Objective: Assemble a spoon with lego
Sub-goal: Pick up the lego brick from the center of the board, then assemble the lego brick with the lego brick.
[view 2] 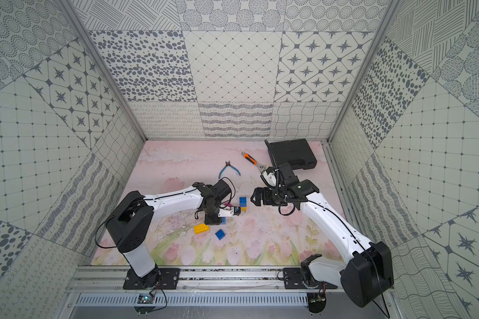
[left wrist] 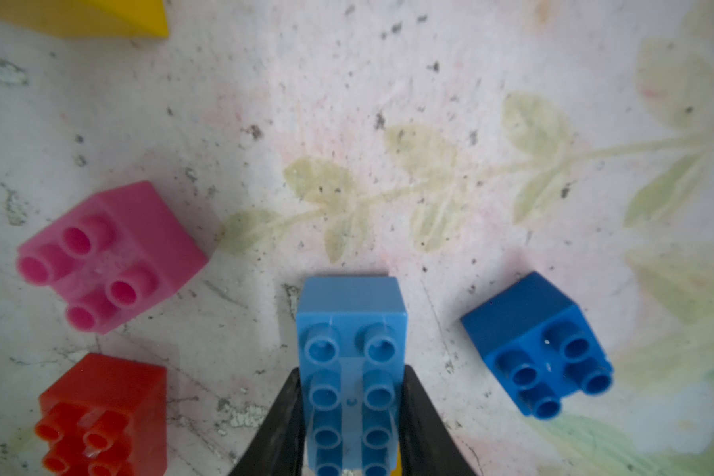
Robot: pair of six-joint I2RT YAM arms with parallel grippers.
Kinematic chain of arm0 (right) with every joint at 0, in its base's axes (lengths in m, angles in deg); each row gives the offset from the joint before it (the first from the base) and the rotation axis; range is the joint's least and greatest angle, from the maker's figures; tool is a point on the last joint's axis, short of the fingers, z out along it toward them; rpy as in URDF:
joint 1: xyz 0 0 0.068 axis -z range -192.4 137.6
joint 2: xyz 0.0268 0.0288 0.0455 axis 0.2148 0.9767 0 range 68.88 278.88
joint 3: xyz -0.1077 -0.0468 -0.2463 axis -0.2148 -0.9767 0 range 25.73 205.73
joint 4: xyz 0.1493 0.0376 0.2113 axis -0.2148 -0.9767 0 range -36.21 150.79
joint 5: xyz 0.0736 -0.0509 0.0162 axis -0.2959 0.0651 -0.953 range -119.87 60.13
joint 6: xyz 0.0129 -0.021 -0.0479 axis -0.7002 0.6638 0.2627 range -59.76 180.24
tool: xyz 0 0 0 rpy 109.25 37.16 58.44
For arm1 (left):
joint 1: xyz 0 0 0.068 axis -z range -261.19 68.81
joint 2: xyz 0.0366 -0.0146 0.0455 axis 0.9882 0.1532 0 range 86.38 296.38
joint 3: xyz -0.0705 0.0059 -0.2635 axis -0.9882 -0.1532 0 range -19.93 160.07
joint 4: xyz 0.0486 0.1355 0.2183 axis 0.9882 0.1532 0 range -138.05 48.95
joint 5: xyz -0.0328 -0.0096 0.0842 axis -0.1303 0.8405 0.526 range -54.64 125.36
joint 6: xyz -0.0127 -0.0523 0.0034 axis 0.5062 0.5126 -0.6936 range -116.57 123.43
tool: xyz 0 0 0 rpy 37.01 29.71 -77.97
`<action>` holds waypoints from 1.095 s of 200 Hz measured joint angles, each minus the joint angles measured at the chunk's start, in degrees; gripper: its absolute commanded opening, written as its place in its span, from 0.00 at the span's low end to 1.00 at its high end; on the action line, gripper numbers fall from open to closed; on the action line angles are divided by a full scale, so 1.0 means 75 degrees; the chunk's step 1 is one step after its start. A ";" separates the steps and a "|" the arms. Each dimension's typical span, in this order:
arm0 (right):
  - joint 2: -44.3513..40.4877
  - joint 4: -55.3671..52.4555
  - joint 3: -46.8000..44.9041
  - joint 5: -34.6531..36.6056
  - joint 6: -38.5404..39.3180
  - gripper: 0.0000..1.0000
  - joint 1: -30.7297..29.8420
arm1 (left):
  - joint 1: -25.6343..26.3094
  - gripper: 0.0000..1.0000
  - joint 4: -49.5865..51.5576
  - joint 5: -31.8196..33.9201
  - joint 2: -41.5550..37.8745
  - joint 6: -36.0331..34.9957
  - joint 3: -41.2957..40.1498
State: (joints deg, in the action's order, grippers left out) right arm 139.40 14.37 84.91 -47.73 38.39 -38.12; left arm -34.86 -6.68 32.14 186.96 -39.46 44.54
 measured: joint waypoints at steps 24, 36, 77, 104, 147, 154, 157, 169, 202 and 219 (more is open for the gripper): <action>-0.0003 -0.0003 0.0000 0.0015 0.0000 0.98 0.0064 | -0.0009 0.22 0.0087 0.0154 -0.0350 0.0073 0.0055; -0.0003 -0.0003 0.0000 0.0012 0.0000 0.98 0.0169 | -0.0076 0.22 0.0221 0.0207 -0.0597 0.0125 0.0195; -0.0003 0.0149 -0.0105 -0.0248 -0.0087 0.98 0.0959 | -0.0216 0.26 0.0851 0.0420 -0.1690 0.0361 0.1186; 0.0003 0.0402 -0.0487 -0.0560 -0.0224 0.98 0.1425 | -0.0020 0.25 0.1367 0.0466 -0.1676 0.0533 0.2122; 0.0009 0.0525 -0.0851 -0.0781 -0.0251 0.98 0.1600 | 0.0309 0.26 0.1926 0.0149 -0.0458 0.0868 0.3896; 0.0009 0.0530 -0.0868 -0.0819 -0.0242 0.98 0.1617 | 0.0361 0.26 0.2005 0.0096 -0.0227 0.0892 0.4156; 0.0009 0.0542 -0.0889 -0.0825 -0.0236 0.98 0.1641 | 0.0388 0.26 0.2052 0.0079 -0.0102 0.0895 0.4290; 0.0009 0.0577 -0.0947 -0.0871 -0.0227 0.98 0.1734 | 0.0481 0.26 0.2200 0.0009 0.0306 0.0935 0.4707; 0.0012 0.0659 -0.1207 -0.0968 -0.0184 0.98 0.2017 | 0.0641 0.26 0.2573 -0.0213 0.1265 0.1113 0.5537; 0.0047 0.0659 -0.1303 -0.1017 -0.0117 0.98 0.2095 | 0.0664 0.26 0.2725 -0.0312 0.1562 0.1186 0.5759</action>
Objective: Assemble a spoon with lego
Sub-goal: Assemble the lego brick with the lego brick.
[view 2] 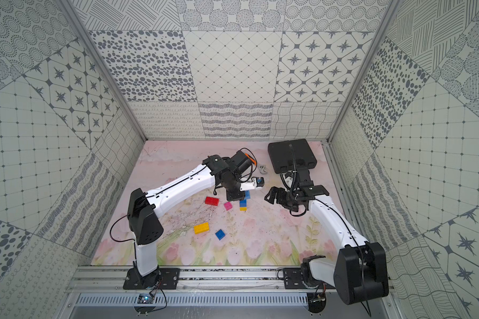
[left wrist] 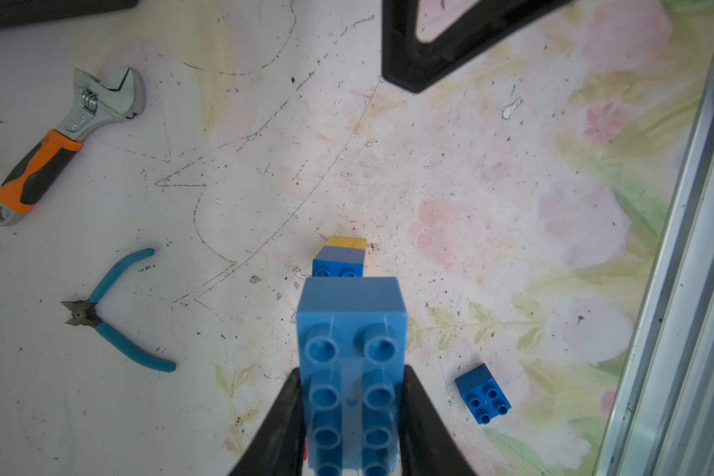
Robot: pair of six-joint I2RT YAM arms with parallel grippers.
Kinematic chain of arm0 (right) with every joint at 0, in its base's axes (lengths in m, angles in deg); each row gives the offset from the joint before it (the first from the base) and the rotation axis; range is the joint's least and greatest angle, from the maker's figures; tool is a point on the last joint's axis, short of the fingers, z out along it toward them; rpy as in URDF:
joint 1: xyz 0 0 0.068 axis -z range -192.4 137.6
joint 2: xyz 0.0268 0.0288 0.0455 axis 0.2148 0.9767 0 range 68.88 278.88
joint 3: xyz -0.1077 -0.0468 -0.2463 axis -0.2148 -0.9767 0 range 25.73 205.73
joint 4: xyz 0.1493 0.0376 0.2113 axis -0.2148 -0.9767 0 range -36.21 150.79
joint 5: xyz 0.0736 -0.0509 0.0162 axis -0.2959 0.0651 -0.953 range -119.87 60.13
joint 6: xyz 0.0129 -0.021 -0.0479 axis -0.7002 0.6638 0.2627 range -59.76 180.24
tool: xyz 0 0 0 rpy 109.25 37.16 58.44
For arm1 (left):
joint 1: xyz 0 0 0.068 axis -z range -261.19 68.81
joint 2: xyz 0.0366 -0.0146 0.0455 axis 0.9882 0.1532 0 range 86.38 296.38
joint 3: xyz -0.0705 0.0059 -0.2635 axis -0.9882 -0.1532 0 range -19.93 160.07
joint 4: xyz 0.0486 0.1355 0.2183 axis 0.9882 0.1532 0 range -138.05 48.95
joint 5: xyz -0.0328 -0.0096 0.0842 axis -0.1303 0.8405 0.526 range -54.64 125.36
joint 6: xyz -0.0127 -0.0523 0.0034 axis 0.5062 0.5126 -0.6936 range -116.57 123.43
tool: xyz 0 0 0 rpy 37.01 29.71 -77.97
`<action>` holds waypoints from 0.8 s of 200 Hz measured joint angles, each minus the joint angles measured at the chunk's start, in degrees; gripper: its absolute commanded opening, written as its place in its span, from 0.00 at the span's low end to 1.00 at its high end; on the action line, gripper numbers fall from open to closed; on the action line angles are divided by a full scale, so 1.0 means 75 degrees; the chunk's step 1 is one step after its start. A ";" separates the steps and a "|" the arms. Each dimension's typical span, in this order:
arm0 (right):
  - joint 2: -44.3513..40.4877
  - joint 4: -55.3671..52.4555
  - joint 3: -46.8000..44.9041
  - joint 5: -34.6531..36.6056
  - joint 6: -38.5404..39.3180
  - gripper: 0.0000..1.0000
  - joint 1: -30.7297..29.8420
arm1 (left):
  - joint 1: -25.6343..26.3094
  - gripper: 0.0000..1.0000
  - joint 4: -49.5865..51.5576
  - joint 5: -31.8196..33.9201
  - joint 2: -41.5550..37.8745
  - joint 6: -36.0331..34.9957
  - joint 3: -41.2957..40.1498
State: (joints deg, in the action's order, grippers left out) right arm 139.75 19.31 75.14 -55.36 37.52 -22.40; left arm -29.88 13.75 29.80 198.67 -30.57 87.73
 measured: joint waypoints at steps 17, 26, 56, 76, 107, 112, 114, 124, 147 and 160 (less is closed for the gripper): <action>0.0047 0.0006 -0.0052 -0.0032 0.0073 0.98 0.0052 | 0.0003 0.26 0.0143 -0.0035 0.0256 0.0050 0.0175; 0.0052 0.0009 -0.0073 -0.0044 0.0099 0.98 0.0052 | 0.0003 0.25 0.0204 -0.0050 0.0385 0.0052 0.0254; 0.0052 0.0015 -0.0105 -0.0111 0.0195 0.98 0.0067 | 0.0003 0.25 0.0501 -0.0073 0.0807 0.0052 0.0565; 0.0052 0.0017 -0.0105 -0.0122 0.0248 0.98 0.0067 | 0.0003 0.25 0.0650 -0.0073 0.0988 0.0052 0.0714; 0.0052 0.0020 -0.0105 -0.0143 0.0294 0.98 0.0067 | 0.0003 0.25 0.0851 -0.0064 0.1166 0.0047 0.0903; 0.0052 0.0020 -0.0105 -0.0146 0.0294 0.98 0.0067 | 0.0003 0.25 0.0883 -0.0064 0.1189 0.0047 0.0927; 0.0052 0.0020 -0.0105 -0.0146 0.0297 0.98 0.0067 | 0.0003 0.25 0.0889 -0.0064 0.1198 0.0047 0.0930; 0.0052 0.0020 -0.0105 -0.0146 0.0306 0.98 0.0067 | 0.0003 0.25 0.0912 -0.0061 0.1233 0.0047 0.0944; 0.0050 0.0020 -0.0111 -0.0146 0.0323 0.98 0.0067 | 0.0003 0.25 0.0997 -0.0029 0.1306 0.0044 0.0968; 0.0050 0.0026 -0.0131 -0.0149 0.0335 0.98 0.0067 | 0.0000 0.25 0.1046 -0.0003 0.1335 0.0041 0.0997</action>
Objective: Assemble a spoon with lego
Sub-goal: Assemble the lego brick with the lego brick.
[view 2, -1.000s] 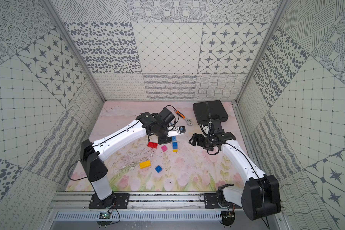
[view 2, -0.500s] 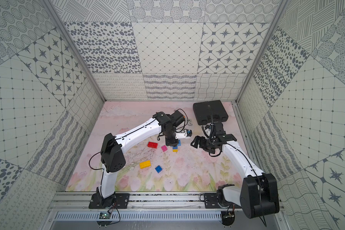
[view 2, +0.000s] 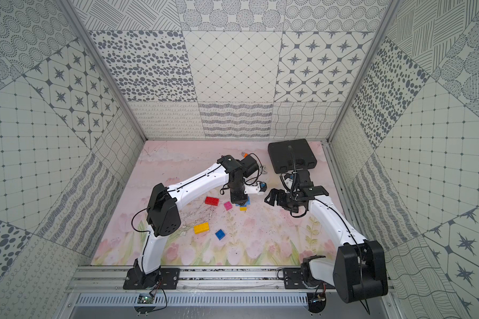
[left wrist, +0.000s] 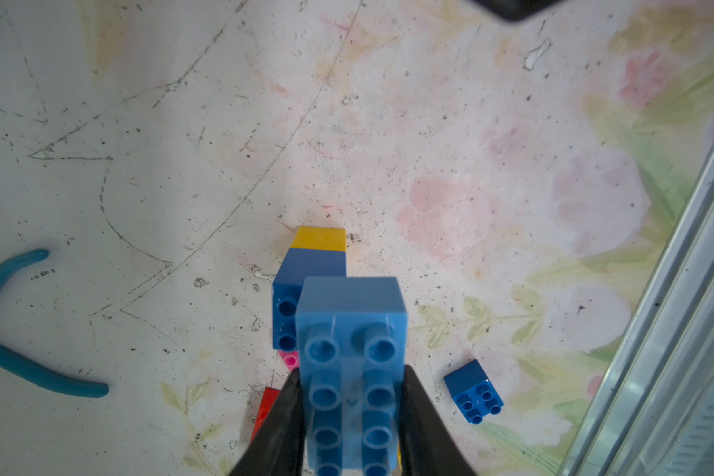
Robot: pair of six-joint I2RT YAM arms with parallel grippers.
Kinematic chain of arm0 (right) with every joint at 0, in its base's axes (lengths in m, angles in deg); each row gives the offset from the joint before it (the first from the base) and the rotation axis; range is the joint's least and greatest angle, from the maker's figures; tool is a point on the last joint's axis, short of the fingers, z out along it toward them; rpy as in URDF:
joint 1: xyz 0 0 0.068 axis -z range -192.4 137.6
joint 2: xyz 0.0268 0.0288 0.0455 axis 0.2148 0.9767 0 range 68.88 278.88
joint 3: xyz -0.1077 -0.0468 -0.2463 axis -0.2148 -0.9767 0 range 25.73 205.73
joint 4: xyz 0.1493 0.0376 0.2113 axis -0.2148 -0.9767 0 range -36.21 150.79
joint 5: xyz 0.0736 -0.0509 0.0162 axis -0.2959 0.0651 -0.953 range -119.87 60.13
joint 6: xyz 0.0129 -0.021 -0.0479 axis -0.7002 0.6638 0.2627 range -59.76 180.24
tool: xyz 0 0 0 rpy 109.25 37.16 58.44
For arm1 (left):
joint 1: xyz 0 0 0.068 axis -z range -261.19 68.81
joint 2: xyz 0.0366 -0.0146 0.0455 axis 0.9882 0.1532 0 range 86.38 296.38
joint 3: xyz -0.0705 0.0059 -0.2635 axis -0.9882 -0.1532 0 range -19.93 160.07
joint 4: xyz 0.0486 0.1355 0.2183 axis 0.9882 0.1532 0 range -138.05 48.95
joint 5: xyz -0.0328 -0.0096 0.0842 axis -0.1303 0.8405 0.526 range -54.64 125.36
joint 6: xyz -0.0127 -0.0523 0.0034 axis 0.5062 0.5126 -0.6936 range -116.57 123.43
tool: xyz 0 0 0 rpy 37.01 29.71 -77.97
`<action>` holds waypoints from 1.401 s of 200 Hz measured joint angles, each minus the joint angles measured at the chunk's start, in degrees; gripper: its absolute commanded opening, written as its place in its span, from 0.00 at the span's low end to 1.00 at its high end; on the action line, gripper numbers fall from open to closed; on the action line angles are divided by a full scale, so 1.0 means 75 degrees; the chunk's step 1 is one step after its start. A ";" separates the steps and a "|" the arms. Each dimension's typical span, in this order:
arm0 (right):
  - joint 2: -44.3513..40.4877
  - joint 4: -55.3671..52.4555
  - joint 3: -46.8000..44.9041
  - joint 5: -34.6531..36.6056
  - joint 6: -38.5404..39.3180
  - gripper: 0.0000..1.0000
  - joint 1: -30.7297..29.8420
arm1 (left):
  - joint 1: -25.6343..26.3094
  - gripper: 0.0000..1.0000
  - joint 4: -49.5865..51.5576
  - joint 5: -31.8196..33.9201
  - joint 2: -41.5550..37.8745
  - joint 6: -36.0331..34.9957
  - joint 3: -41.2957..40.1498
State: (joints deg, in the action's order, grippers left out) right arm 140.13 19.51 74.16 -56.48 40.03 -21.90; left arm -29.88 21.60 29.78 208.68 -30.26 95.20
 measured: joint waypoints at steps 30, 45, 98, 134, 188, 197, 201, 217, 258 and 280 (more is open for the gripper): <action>-0.0003 0.0003 -0.0070 0.0000 0.0015 0.98 0.0000 | -0.0015 0.25 0.0047 0.0058 0.0038 -0.0032 0.0096; -0.0003 0.0006 -0.0073 -0.0003 0.0015 0.98 0.0000 | -0.0026 0.25 0.0047 0.0073 0.0044 -0.0052 0.0128; -0.0003 0.0044 -0.0076 -0.0052 0.0020 0.98 0.0000 | -0.0076 0.24 0.0050 0.0149 0.0289 -0.0146 0.0321; -0.0003 0.0061 -0.0076 -0.0052 0.0038 0.98 0.0000 | -0.0134 0.24 0.0047 0.0195 0.0463 -0.0204 0.0472; -0.0003 0.0114 -0.0076 -0.0055 0.0041 0.98 0.0000 | -0.0160 0.25 0.0050 0.0192 0.0533 -0.0274 0.0507; -0.0003 0.0114 -0.0076 -0.0052 0.0041 0.98 0.0000 | -0.0160 0.25 0.0050 0.0192 0.0533 -0.0277 0.0507; -0.0003 0.0114 -0.0076 -0.0052 0.0041 0.98 0.0000 | -0.0160 0.25 0.0050 0.0192 0.0533 -0.0280 0.0504; -0.0003 0.0114 -0.0076 -0.0052 0.0041 0.98 0.0000 | -0.0163 0.24 0.0044 0.0189 0.0533 -0.0312 0.0484; -0.0003 0.0114 -0.0076 -0.0052 0.0041 0.98 0.0000 | -0.0163 0.24 0.0029 0.0195 0.0527 -0.0388 0.0399; -0.0003 0.0114 -0.0076 -0.0052 0.0041 0.98 0.0000 | -0.0160 0.24 -0.0006 0.0198 0.0504 -0.0396 0.0347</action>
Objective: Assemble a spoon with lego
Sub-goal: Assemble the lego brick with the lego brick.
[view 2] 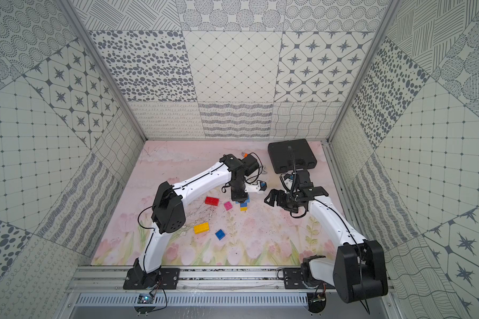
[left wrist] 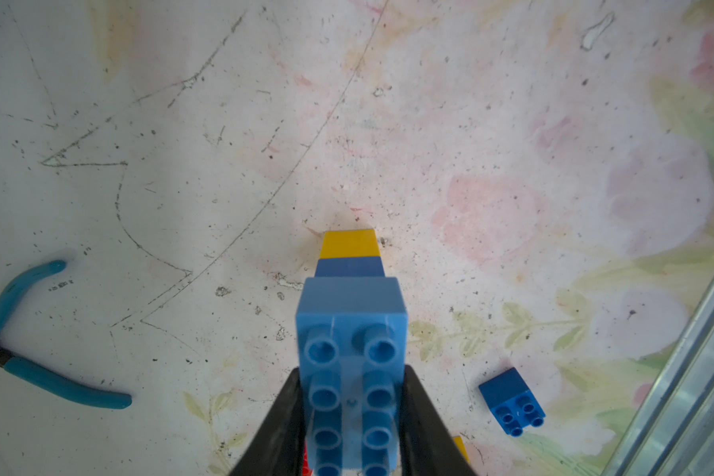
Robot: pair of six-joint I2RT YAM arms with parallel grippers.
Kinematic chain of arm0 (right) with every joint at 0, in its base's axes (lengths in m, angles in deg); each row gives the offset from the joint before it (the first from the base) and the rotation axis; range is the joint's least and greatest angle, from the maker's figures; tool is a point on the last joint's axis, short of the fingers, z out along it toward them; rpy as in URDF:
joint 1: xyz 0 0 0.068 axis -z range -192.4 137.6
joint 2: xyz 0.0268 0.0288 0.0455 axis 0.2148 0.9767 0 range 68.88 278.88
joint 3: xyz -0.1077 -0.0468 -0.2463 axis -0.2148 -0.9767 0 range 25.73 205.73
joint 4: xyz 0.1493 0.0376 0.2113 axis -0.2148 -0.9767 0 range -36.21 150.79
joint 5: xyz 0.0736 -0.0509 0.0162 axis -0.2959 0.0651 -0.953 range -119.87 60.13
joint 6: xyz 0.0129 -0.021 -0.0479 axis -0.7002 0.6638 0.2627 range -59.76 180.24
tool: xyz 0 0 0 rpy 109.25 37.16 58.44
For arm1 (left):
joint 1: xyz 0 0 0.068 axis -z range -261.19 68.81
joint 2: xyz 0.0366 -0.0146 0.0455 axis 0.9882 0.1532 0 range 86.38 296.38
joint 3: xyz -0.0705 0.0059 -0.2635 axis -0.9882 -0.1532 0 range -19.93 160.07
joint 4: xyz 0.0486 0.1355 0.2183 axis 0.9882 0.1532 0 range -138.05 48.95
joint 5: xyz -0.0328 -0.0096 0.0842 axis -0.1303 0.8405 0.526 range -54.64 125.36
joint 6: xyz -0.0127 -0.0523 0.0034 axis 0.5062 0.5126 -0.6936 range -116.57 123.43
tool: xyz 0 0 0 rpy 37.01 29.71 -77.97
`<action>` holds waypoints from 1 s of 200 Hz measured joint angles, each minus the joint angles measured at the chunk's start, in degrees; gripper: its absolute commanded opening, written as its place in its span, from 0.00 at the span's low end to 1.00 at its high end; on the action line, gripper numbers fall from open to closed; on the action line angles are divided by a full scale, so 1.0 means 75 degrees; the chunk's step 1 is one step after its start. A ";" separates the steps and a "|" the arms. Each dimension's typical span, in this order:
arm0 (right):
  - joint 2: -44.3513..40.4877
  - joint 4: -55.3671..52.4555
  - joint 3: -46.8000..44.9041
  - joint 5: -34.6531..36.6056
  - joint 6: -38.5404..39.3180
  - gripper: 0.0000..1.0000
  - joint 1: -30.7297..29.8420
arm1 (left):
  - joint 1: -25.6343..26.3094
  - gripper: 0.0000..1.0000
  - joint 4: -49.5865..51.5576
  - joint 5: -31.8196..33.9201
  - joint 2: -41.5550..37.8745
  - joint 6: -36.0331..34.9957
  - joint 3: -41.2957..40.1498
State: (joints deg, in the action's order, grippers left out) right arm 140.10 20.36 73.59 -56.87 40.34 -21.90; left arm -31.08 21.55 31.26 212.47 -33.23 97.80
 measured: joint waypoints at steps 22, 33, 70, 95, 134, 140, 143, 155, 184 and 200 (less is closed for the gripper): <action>0.0000 0.0000 0.0000 0.0000 0.0003 0.98 0.0000 | 0.0017 0.24 -0.0009 0.0023 -0.0009 0.0003 -0.0015; 0.0000 0.0000 0.0000 -0.0003 0.0003 0.98 0.0000 | 0.0020 0.23 -0.0009 0.0035 -0.0006 0.0003 -0.0015; 0.0000 0.0003 -0.0003 -0.0003 0.0003 0.98 0.0000 | 0.0050 0.23 0.0003 0.0073 0.0035 0.0035 0.0041; 0.0000 0.0009 -0.0015 -0.0006 0.0003 0.98 0.0000 | 0.0073 0.23 0.0058 0.0137 0.0087 0.0143 0.0128; -0.0009 0.0067 -0.0067 -0.0035 0.0003 0.98 0.0000 | 0.0149 0.21 0.0166 0.0312 0.0169 0.0458 0.0227; -0.0012 0.0076 -0.0082 -0.0052 0.0000 0.98 0.0000 | 0.0154 0.21 0.0172 0.0329 0.0175 0.0501 0.0227; -0.0015 0.0082 -0.0093 -0.0058 0.0003 0.98 0.0000 | 0.0157 0.21 0.0172 0.0338 0.0175 0.0545 0.0224; -0.0026 0.0087 -0.0122 -0.0082 0.0000 0.98 0.0000 | 0.0163 0.20 0.0154 0.0367 0.0169 0.0656 0.0192; -0.0055 0.0119 -0.0146 -0.0114 0.0000 0.98 0.0000 | 0.0192 0.20 0.0061 0.0437 0.0119 0.0924 0.0093; -0.0055 0.0119 -0.0146 -0.0119 0.0000 0.98 0.0000 | 0.0227 0.20 -0.0044 0.0495 0.0032 0.1037 -0.0076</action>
State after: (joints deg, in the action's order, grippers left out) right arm 139.69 21.26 72.49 -57.77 40.34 -21.90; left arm -29.38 21.23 34.98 212.71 -25.45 97.23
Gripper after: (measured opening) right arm 0.981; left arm 0.342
